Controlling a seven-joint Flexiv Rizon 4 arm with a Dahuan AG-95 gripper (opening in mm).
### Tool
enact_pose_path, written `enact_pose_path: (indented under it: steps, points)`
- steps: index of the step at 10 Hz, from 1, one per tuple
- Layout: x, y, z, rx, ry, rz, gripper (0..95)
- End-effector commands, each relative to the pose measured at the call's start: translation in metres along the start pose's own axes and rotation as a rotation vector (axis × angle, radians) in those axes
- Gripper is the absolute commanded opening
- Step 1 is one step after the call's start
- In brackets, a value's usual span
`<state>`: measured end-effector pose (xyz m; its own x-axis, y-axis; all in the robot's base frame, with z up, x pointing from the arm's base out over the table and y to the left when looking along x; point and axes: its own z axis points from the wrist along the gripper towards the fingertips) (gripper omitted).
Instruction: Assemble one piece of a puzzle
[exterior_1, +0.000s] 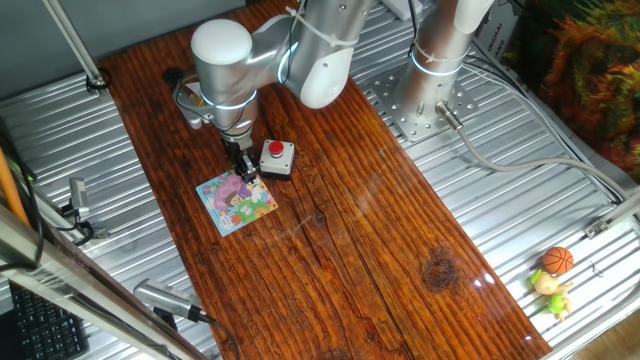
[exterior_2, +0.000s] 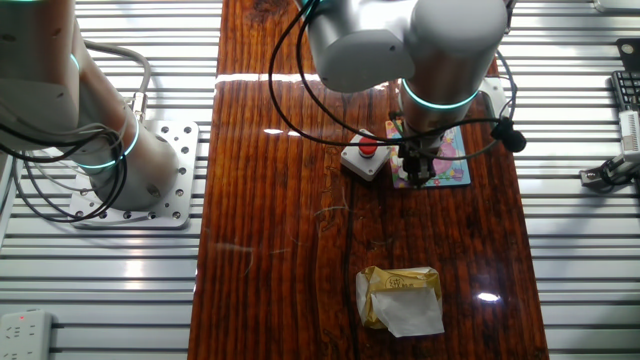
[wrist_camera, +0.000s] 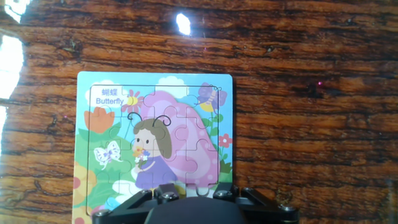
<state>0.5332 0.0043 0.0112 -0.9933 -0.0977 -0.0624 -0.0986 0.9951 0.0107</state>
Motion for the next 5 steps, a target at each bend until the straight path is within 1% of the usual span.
enact_pose_path:
  steps: [1,2,3,5]
  points:
    - [-0.0004,0.0009,0.0005,0.001,0.001,0.002,38.0]
    - [-0.0009,0.0011,-0.0005,0.007,0.016,-0.002,38.0]
    - [-0.0008,0.0011,-0.0031,0.007,0.021,-0.003,38.0]
    - [-0.0007,0.0012,-0.0056,0.007,0.020,-0.005,38.0]
